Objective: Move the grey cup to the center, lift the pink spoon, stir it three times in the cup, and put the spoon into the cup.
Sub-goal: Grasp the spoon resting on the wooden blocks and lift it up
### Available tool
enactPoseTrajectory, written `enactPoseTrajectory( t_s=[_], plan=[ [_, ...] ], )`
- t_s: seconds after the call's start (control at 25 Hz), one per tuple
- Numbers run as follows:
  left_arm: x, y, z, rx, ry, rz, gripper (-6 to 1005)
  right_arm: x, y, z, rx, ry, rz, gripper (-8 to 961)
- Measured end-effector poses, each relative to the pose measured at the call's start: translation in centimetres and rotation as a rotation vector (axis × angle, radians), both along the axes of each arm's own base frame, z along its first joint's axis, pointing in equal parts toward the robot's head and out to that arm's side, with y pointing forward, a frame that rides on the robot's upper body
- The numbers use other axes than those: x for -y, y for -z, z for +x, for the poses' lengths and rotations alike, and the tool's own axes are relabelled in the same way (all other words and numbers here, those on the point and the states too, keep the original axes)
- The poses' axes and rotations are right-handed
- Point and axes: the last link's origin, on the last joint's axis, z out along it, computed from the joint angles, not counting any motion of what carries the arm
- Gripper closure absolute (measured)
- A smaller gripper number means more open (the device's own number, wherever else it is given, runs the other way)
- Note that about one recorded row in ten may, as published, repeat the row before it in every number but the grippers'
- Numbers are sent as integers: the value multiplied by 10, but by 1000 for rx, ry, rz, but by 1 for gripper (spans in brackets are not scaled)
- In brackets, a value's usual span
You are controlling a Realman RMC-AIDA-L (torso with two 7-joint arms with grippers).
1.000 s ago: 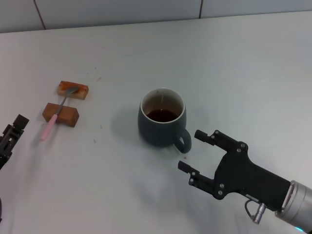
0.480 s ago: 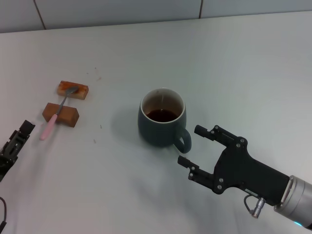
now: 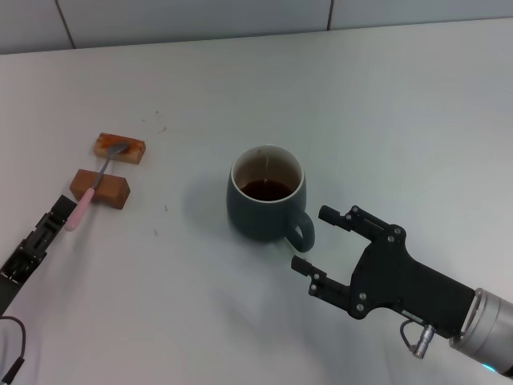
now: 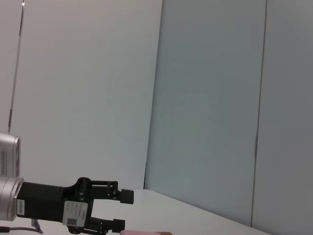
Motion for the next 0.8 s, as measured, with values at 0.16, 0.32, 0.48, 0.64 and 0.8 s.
enactPoseTrajectory(
  t_s=[0.16,0.32,0.48,0.64,0.8],
  plan=[
    [-1,1,0,9,-5,-7,202,0,0,0,1,1,-1,240],
    [-3,2,-1,13,-15,-19,202,0,1,1,4,5,-2,240],
    [-5,3,-1,10,-18,-23,203,0,1,1,6,7,-4,240],
    [-7,4,-1,6,-23,-28,203,0,1,1,7,7,-3,239],
    [-8,5,0,7,-22,-30,203,0,1,1,7,7,-3,239]
  ],
)
